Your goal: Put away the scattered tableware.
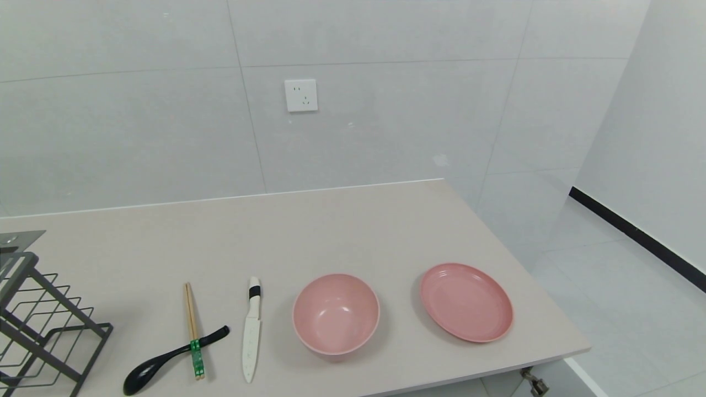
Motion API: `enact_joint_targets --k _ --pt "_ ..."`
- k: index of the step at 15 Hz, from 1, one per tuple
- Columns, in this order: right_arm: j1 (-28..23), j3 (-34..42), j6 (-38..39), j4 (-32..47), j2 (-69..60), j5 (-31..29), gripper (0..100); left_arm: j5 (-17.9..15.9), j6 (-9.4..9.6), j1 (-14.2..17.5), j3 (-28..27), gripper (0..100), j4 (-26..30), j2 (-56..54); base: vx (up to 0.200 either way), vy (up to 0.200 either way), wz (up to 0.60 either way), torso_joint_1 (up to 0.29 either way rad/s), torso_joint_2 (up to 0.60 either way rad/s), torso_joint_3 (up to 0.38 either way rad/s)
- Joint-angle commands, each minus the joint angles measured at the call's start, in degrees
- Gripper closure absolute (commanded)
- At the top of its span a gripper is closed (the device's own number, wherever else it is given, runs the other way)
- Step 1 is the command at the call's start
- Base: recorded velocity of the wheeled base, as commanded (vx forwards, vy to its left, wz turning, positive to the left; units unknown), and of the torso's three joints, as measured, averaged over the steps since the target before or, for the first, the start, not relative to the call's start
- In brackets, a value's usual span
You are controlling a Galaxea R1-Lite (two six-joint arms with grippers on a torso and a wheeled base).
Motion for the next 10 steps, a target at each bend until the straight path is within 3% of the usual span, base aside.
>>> enact_joint_targets --k 1,6,10 --pt "1.13 -1.3 0.44 0.19 14.46 3.73 0 -0.17 -0.01 0.0 0.0 0 -0.01 0.07 0.0 0.0 0.0 0.0 0.0 0.0" --pt "2.27 -3.5 0.0 -1.57 35.2 5.66 0 -0.26 -0.01 0.0 0.0 0 -0.01 0.07 0.0 0.0 0.0 0.0 0.0 0.0" --pt "2.27 -4.03 -0.44 -5.7 43.99 5.93 0 -0.26 -0.01 0.0 0.0 0 -0.01 0.07 0.0 0.0 0.0 0.0 0.0 0.0"
